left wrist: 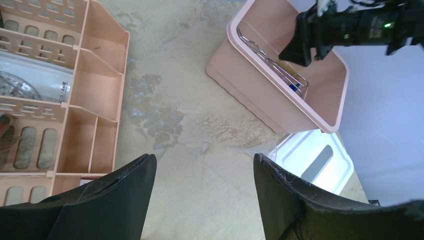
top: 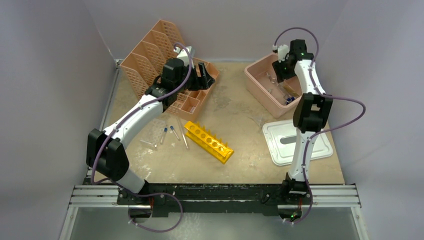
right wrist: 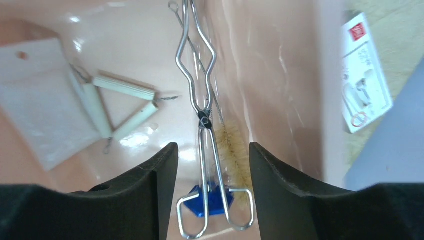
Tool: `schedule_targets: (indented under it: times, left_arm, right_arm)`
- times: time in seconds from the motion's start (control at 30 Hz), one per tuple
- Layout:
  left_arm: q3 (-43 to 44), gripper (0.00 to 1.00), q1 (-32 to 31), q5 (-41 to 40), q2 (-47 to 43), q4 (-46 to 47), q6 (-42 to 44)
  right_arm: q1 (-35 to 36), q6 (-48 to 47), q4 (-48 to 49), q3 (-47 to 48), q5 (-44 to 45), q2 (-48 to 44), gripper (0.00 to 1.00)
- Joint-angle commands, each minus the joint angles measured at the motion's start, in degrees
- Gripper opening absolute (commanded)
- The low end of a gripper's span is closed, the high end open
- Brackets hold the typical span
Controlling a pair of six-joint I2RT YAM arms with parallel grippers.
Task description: Organize the chemistry lab equipment
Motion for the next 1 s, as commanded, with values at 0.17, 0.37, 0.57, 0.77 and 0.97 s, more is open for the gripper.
schedule_targets:
  times: [0.17, 0.37, 0.57, 0.77, 0.97]
  left_arm:
    - [-0.86, 0.70, 0.00, -0.39, -3.84, 2.85, -0.73]
    - [-2.99, 0.70, 0.00, -0.78, -6.58, 2.81, -0.45]
    - [-5.23, 0.70, 0.00, -6.61, -10.05, 1.85, 0.30]
    - [-7.73, 0.70, 0.00, -20.04, -14.56, -0.41, 0.40]
    - [-10.75, 0.71, 0.00, -30.14, -18.91, -1.80, 0.38]
  right_arm:
    - [1.43, 13.45, 2.06, -1.82, -0.92, -19.12, 0.59]
    - [8.68, 13.35, 10.97, -16.85, 2.30, -30.68, 0.55]
    - [18.44, 11.14, 13.84, -27.71, 2.05, -37.09, 0.55]
    - [25.26, 6.42, 11.19, -33.95, 0.60, -36.20, 0.54]
    - [28.20, 2.15, 6.72, -35.03, 7.84, -26.52, 0.53]
